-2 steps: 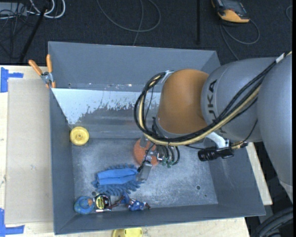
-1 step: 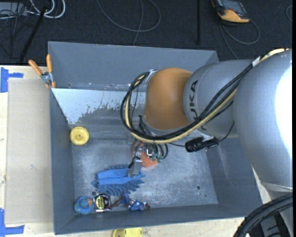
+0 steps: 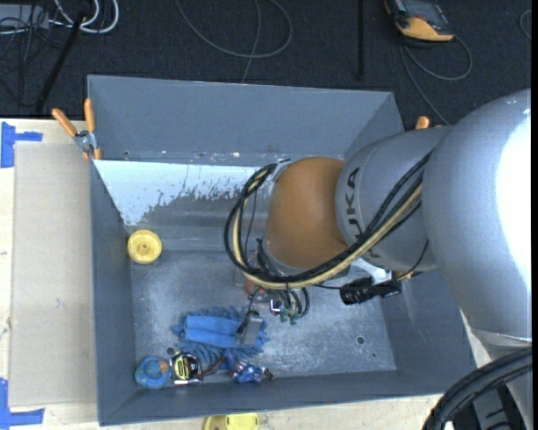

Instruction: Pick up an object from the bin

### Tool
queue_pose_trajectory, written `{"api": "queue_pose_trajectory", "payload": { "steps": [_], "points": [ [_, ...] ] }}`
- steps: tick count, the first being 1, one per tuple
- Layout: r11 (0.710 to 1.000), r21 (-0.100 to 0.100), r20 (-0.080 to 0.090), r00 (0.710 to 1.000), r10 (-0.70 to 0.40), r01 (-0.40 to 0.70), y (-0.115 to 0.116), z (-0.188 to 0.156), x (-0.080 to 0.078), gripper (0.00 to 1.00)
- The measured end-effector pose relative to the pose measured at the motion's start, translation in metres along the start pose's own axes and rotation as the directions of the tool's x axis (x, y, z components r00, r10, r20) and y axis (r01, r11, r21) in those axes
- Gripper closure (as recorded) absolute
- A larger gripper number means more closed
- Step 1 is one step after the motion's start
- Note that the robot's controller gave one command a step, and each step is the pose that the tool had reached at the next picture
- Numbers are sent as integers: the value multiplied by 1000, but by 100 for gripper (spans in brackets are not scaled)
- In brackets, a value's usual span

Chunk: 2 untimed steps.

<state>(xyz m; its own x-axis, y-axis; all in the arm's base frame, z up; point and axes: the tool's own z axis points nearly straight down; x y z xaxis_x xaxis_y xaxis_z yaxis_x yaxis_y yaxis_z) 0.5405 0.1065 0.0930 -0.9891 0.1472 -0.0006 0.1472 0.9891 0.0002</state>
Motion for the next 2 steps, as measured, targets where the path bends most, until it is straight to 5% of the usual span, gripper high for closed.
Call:
{"api": "queue_pose_trajectory", "payload": {
  "steps": [1, 2],
  "points": [
    [987, 0, 3, 987, -162, 162, 41, 21, 40, 100],
    [987, 0, 3, 987, -161, 161, 41, 21, 40, 100]
  ]
}}
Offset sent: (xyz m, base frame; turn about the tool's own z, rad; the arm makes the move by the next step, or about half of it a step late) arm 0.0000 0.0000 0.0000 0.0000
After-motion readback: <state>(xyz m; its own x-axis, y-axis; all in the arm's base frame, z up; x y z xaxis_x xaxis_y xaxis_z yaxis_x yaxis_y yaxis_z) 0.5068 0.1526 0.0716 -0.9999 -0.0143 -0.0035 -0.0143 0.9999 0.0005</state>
